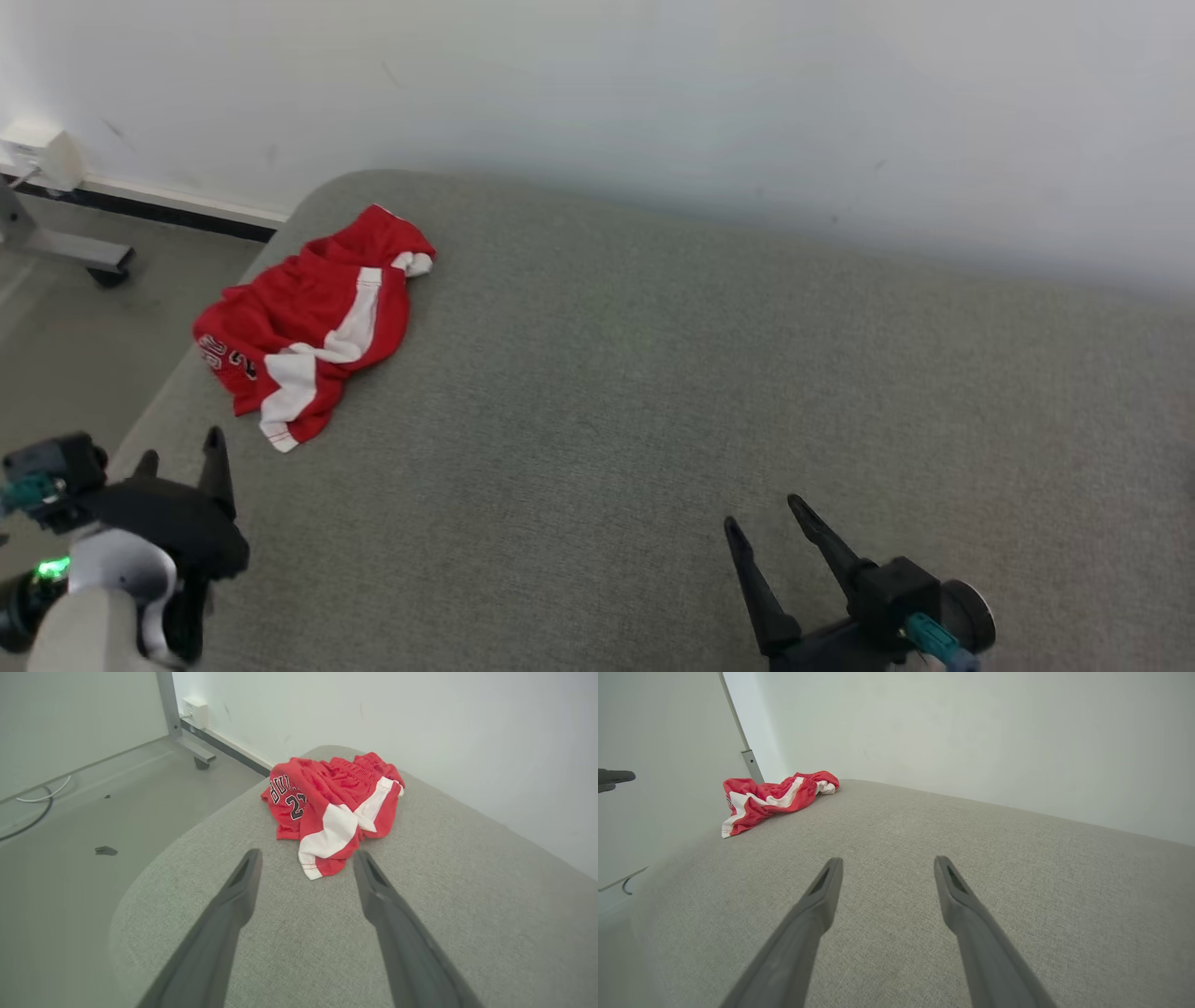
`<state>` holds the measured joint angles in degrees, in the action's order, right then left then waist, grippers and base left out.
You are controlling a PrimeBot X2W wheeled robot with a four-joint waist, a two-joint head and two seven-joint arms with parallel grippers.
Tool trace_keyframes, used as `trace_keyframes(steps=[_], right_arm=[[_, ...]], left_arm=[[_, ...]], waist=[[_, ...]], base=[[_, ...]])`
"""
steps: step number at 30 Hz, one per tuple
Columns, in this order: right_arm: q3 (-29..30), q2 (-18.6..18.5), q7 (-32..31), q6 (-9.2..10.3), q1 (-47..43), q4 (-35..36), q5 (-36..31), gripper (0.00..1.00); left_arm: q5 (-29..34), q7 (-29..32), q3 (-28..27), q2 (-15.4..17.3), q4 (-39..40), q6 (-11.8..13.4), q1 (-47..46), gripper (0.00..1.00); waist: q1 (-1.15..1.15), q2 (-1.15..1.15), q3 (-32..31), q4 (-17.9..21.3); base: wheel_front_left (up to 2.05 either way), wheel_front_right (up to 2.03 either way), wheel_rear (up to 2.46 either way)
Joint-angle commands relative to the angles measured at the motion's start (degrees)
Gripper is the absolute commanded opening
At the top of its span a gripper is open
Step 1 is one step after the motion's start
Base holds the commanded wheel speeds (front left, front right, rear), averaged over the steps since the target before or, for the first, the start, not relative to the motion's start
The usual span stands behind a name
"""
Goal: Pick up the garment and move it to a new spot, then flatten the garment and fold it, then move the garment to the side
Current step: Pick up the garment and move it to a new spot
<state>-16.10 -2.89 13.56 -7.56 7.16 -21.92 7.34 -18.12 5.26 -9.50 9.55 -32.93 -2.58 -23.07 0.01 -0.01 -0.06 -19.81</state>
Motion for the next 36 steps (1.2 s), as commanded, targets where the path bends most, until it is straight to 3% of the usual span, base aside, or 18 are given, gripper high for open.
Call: trace_keyframes(steps=[1,8,13,20,25,26,27,28,32,36], right_arm=[[-1.2,-0.6,-0.5,0.15,1.9,0.8,-0.5,1.00],[-4.8,-2.8,-2.5,0.15,5.7,4.2,-0.6,1.00],[-6.5,-4.7,-4.0,0.15,8.0,8.3,-0.2,1.00],[-5.5,-6.8,-6.4,0.15,9.4,14.5,-1.4,1.00],[-5.2,-7.0,-6.9,0.15,9.3,16.7,-1.7,1.00],[-5.1,-7.0,-6.9,0.15,9.2,17.0,-1.7,1.00],[-5.0,-7.0,-6.9,0.15,9.1,17.1,-1.7,1.00],[-4.9,-7.0,-6.9,0.15,8.9,17.2,-1.7,1.00],[-4.2,-6.8,-6.5,0.15,7.9,16.4,-1.2,1.00],[-4.1,-6.0,-5.9,0.15,7.1,15.4,-0.7,1.00]], left_arm=[[-2.0,1.5,-1.2,0.4,-2.3,0.3,-4.0,1.00],[-5.9,7.5,-5.1,2.9,-8.9,3.7,-13.9,1.00],[-7.6,11.3,-8.0,5.8,-10.4,8.8,-19.4,1.00],[-6.2,13.6,-7.5,7.5,-10.9,12.9,-22.6,1.00],[-4.9,11.2,-7.0,7.8,-12.1,14.7,-22.1,1.00],[-4.8,10.9,-6.9,7.7,-12.5,14.7,-21.9,0.97],[-5.1,10.7,-7.0,7.7,-13.1,14.5,-21.8,0.43],[-5.4,10.8,-7.0,7.6,-13.7,14.2,-21.8,0.00],[-6.7,10.4,-7.1,6.7,-15.5,12.9,-21.8,0.00],[-7.4,9.8,-7.4,8.5,-14.6,11.7,-22.3,0.00]], waist=[[-0.01,0.01,7.3,6.8],[-0.01,0.01,14.0,11.9],[-0.01,0.01,18.9,15.4],[-0.01,0.01,24.9,17.0],[-0.01,0.01,26.9,17.8],[-0.01,0.01,27.1,17.8],[-0.01,0.01,27.2,17.9],[-0.01,0.01,27.1,17.9],[-0.01,0.01,25.6,17.6],[-0.01,0.01,22.8,17.5]], base=[[0.00,0.00,0.00],[0.00,0.00,0.00],[0.00,0.00,0.00],[0.00,0.00,0.00],[0.00,0.00,0.00],[0.00,0.00,0.00],[0.00,0.00,0.00],[0.00,0.00,0.00],[0.00,0.00,0.00],[0.00,0.00,0.00]])
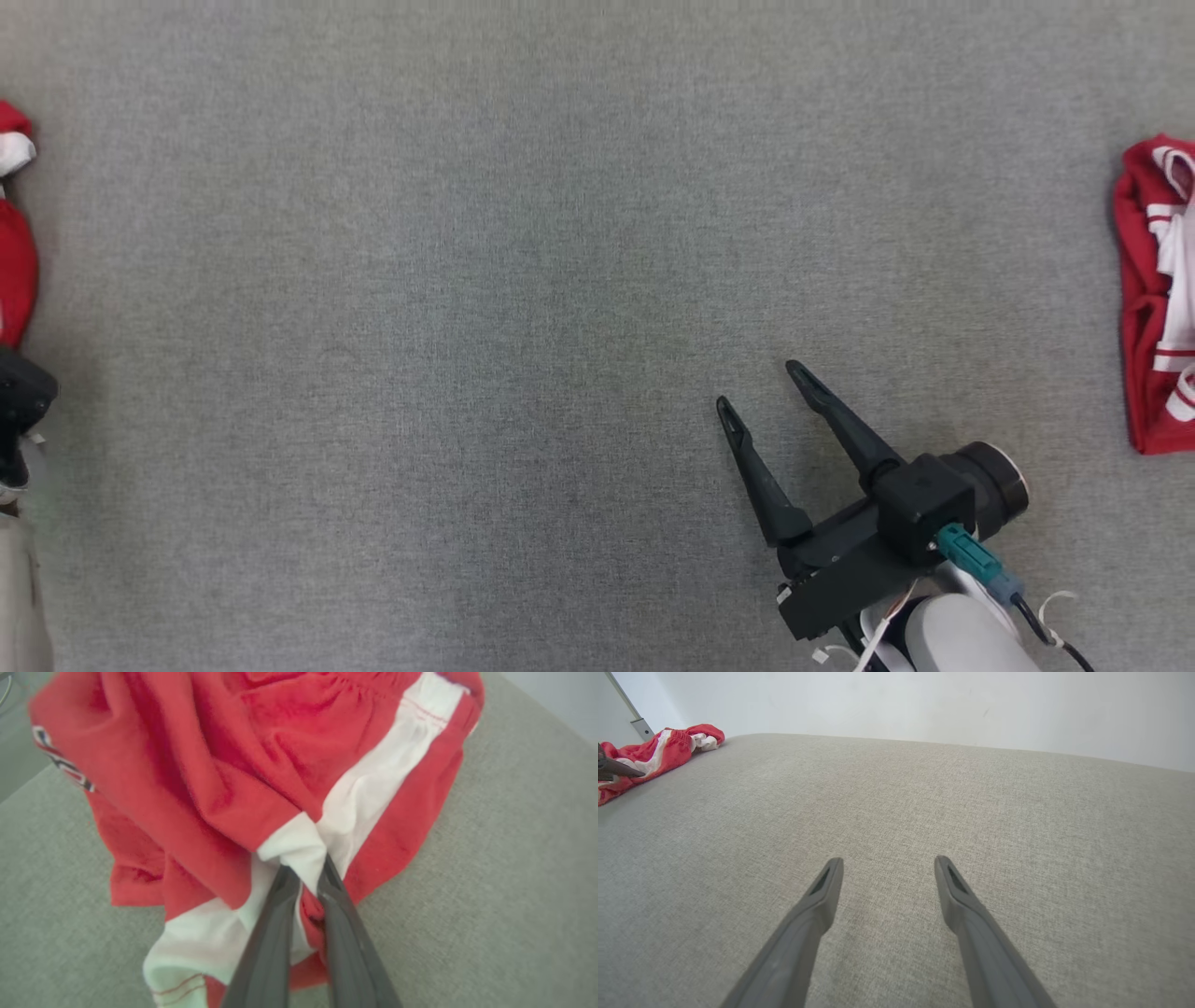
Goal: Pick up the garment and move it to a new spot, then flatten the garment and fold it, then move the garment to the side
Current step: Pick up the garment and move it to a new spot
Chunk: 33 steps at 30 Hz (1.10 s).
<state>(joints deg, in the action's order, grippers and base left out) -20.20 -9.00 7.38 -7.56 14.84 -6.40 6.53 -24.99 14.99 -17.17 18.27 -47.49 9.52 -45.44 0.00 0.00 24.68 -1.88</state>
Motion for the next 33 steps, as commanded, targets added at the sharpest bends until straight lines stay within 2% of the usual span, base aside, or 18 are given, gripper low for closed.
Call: trace_keyframes(steps=[1,4,8,14,15,20,24,28,29,33], right_arm=[[0.1,0.3,0.5,0.15,-0.8,-0.6,0.4,1.00],[0.3,1.1,1.5,0.15,-1.5,-2.2,0.8,1.00],[-0.2,2.3,2.9,0.15,-3.5,-5.5,1.7,1.00],[0.5,4.1,4.9,0.15,-7.3,-9.7,2.8,1.00],[0.5,4.1,4.9,0.15,-7.3,-9.7,2.8,1.00],[1.3,5.1,5.9,0.15,-9.5,-11.1,3.2,1.00],[1.7,5.6,6.3,0.15,-10.2,-11.6,3.3,1.00],[1.1,5.8,6.6,0.15,-9.9,-11.9,3.3,1.00],[1.0,5.8,6.7,0.15,-9.5,-11.9,3.2,1.00],[1.1,5.9,6.3,0.15,-8.7,-11.7,2.8,1.00]], left_arm=[[-0.5,0.2,0.3,0.3,0.4,-0.8,-0.1,0.00],[1.1,-0.1,1.8,2.3,2.6,-2.3,-1.1,0.00],[2.6,0.8,4.8,3.0,4.6,-4.7,-2.9,0.00],[3.3,3.2,9.6,1.7,9.6,-9.0,-6.3,0.00],[3.3,3.2,9.6,1.7,9.6,-9.0,-6.3,0.00],[2.3,5.4,12.8,-1.3,15.9,-11.6,-8.8,0.00],[1.9,7.3,15.6,-4.8,20.8,-12.5,-9.3,0.00],[0.7,8.0,17.6,-8.9,24.6,-12.4,-9.3,0.00],[-0.2,7.5,18.3,-10.9,26.1,-12.2,-8.4,0.00],[-2.1,5.8,20.1,-13.7,27.8,-12.2,-5.3,0.00]], waist=[[0.00,0.00,-2.8,-0.4],[0.00,0.00,-6.0,-0.7],[0.00,0.00,-11.8,-0.4],[0.00,0.00,-21.5,1.2],[0.00,0.00,-21.5,1.2],[0.00,0.00,-26.6,3.5],[0.00,0.00,-28.0,5.7],[0.00,0.00,-28.1,8.1],[0.00,0.00,-27.8,9.5],[0.00,0.00,-26.4,12.4]], base=[[0.00,0.00,0.00],[0.00,0.00,0.00],[0.00,0.00,0.00],[0.00,0.00,0.00],[0.00,0.00,0.00],[0.00,0.00,0.00],[0.00,0.00,0.00],[0.00,0.00,0.00],[0.00,0.00,0.00],[0.00,0.00,0.00]])
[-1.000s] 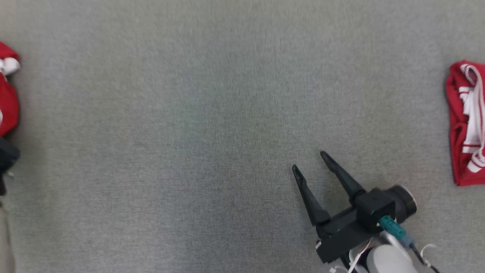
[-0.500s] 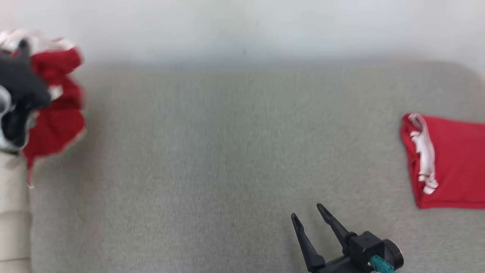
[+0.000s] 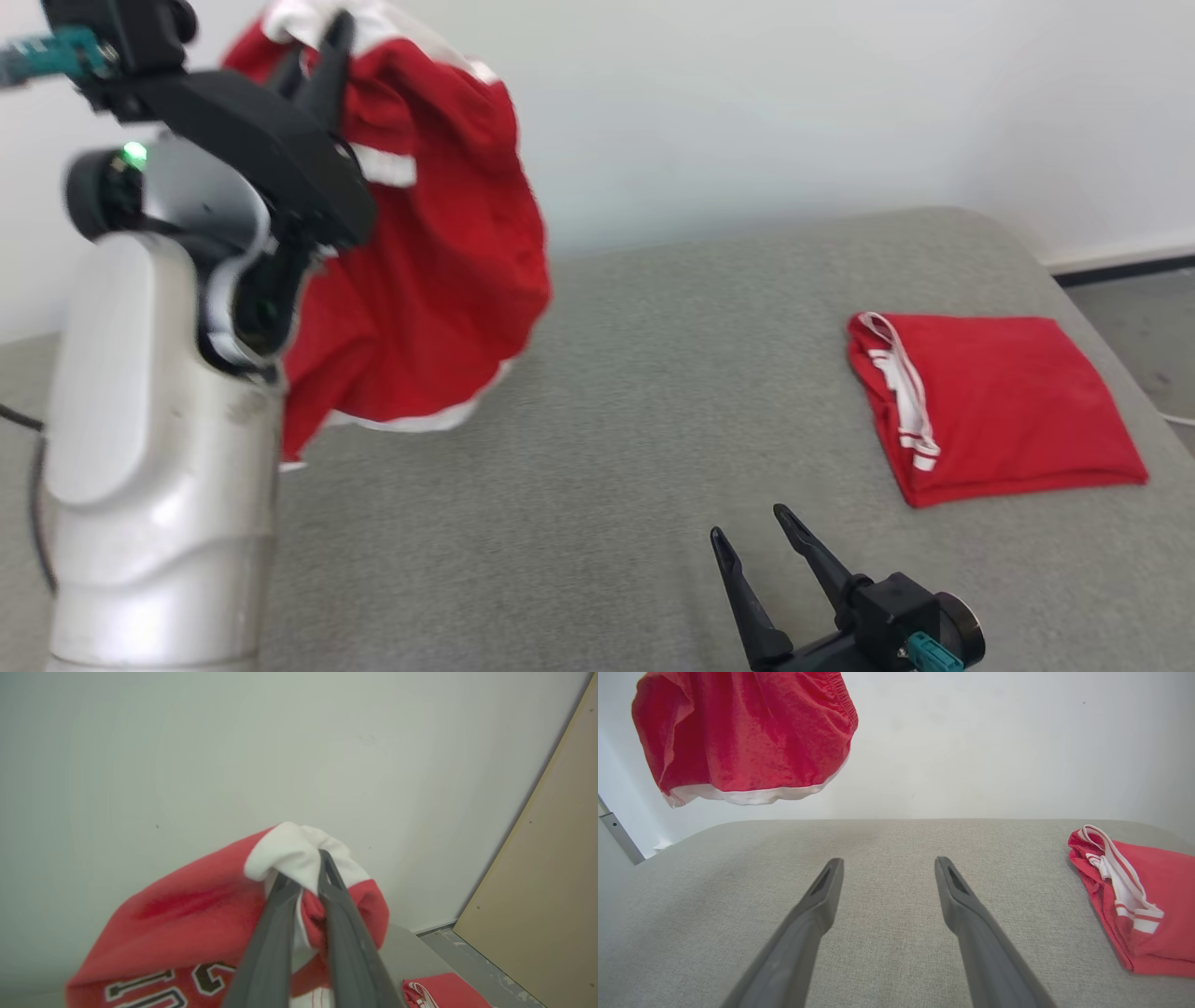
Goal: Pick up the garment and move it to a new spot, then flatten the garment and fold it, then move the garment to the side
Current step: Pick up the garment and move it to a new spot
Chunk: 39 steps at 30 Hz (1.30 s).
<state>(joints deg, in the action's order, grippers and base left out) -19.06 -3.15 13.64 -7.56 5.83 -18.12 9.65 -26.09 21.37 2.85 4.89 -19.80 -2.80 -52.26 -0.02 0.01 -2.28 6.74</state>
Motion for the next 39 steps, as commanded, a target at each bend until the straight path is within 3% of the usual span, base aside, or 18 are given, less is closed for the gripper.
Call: trace_keyframes(steps=[1,5,12,17,21,22,23,30,33,39], right_arm=[[0.1,0.0,-0.1,0.15,0.5,0.1,-0.4,1.00],[0.5,0.1,-0.3,0.15,1.1,0.5,-0.8,1.00],[0.7,0.1,-0.4,0.15,1.8,0.8,-0.7,1.00],[1.0,0.2,-0.1,0.15,2.2,1.0,-0.5,1.00],[2.5,0.2,0.1,0.15,1.6,0.9,-0.9,1.00],[2.9,0.2,0.1,0.15,1.4,0.9,-1.0,1.00],[3.4,0.2,0.2,0.15,1.2,0.7,-1.2,1.00],[5.9,0.2,0.4,0.15,0.0,0.9,-1.7,1.00],[7.2,0.3,0.5,0.15,-0.9,1.1,-1.8,1.00],[10.5,0.3,0.5,0.15,-3.1,1.7,-2.4,1.00]], left_arm=[[-1.0,-1.2,0.7,-0.7,0.3,0.2,2.5,0.00],[0.6,-3.9,4.3,-1.4,-1.2,0.7,6.8,0.00],[2.9,-8.2,9.8,-1.7,-10.6,1.4,14.6,0.00],[1.1,-11.8,12.0,-1.9,-16.9,2.2,18.1,0.00],[-4.4,-14.7,15.1,-2.0,-18.7,2.6,19.8,0.00],[-4.4,-15.7,16.1,-1.9,-18.9,2.9,20.0,0.80],[-4.8,-17.1,17.1,-1.9,-19.0,3.0,20.3,1.00],[-3.0,-28.1,19.5,-1.9,-17.2,4.0,23.2,1.00],[-1.3,-33.0,19.5,-0.3,-14.5,5.5,25.6,1.00],[0.3,-36.4,16.0,1.8,-4.2,8.8,33.9,1.00]], waist=[[0.02,-0.01,0.9,4.4],[0.02,-0.01,2.8,7.4],[0.02,-0.01,5.7,10.7],[0.02,-0.01,6.9,11.3],[0.02,-0.01,6.7,9.9],[0.02,-0.01,6.6,9.4],[0.02,-0.01,6.2,8.9],[0.02,-0.01,3.9,5.8],[0.02,-0.01,2.7,4.3],[0.02,-0.01,0.9,1.1]], base=[[0.00,0.00,0.00],[0.00,0.00,0.00],[0.00,0.00,0.00],[0.00,0.00,0.00],[0.00,0.00,0.00],[0.00,0.00,0.00],[0.00,0.00,0.00],[0.00,0.00,0.00],[0.00,0.00,0.00],[0.00,0.00,0.00]])
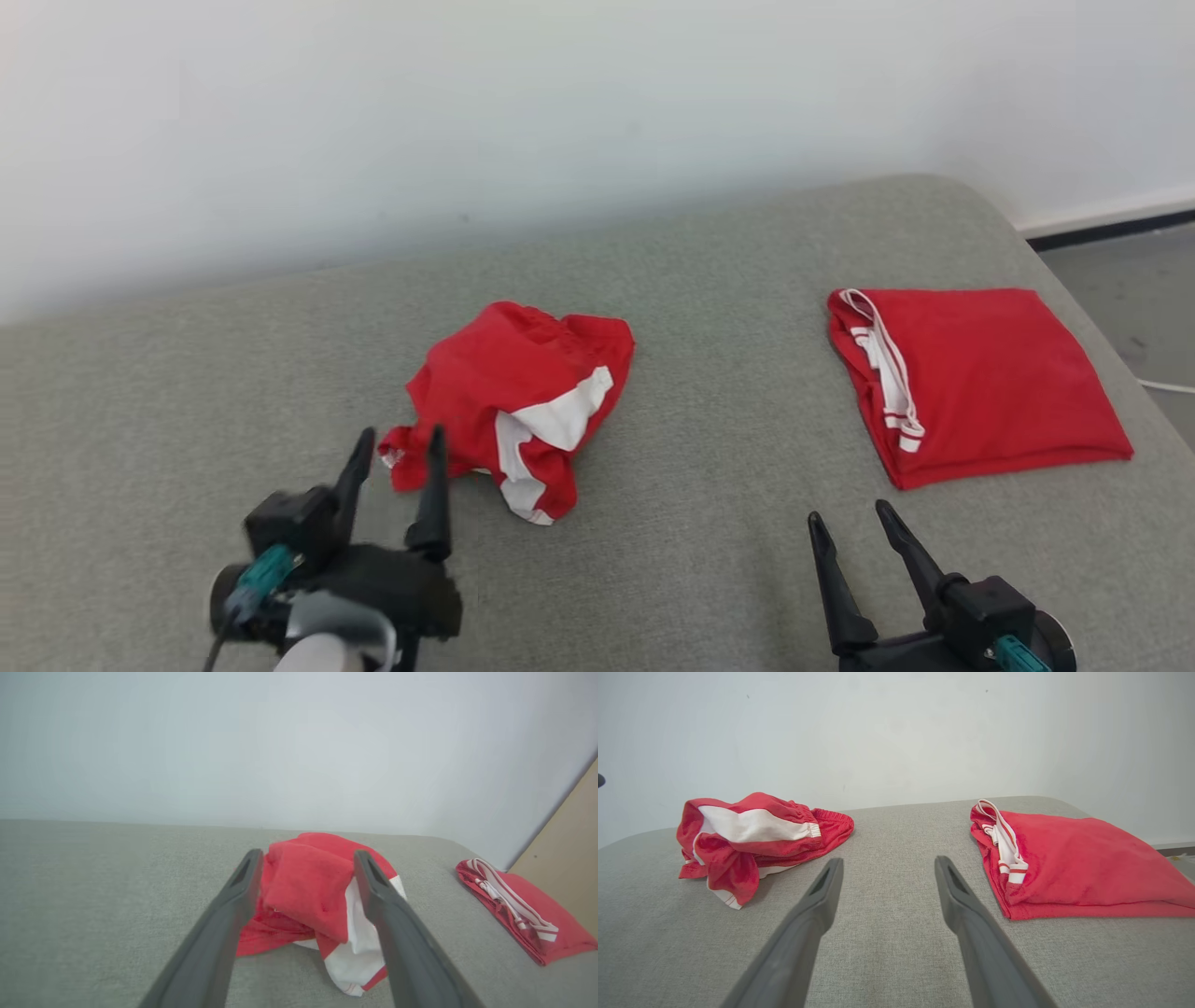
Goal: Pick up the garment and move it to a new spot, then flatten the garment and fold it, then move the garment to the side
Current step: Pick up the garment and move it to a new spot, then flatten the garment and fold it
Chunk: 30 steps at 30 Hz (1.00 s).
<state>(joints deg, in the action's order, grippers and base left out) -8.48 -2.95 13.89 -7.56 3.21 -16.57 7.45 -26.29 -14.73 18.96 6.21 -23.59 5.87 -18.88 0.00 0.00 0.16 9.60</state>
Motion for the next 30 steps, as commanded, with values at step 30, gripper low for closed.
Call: trace_keyframes(steps=[30], right_arm=[[2.3,-1.9,-1.4,0.15,-1.2,-1.4,-1.0,1.00]], left_arm=[[10.2,-0.4,-20.4,-0.9,18.0,-5.8,29.4,1.00]], waist=[[0.00,0.00,-5.5,-3.3]], base=[[0.00,0.00,0.00]])
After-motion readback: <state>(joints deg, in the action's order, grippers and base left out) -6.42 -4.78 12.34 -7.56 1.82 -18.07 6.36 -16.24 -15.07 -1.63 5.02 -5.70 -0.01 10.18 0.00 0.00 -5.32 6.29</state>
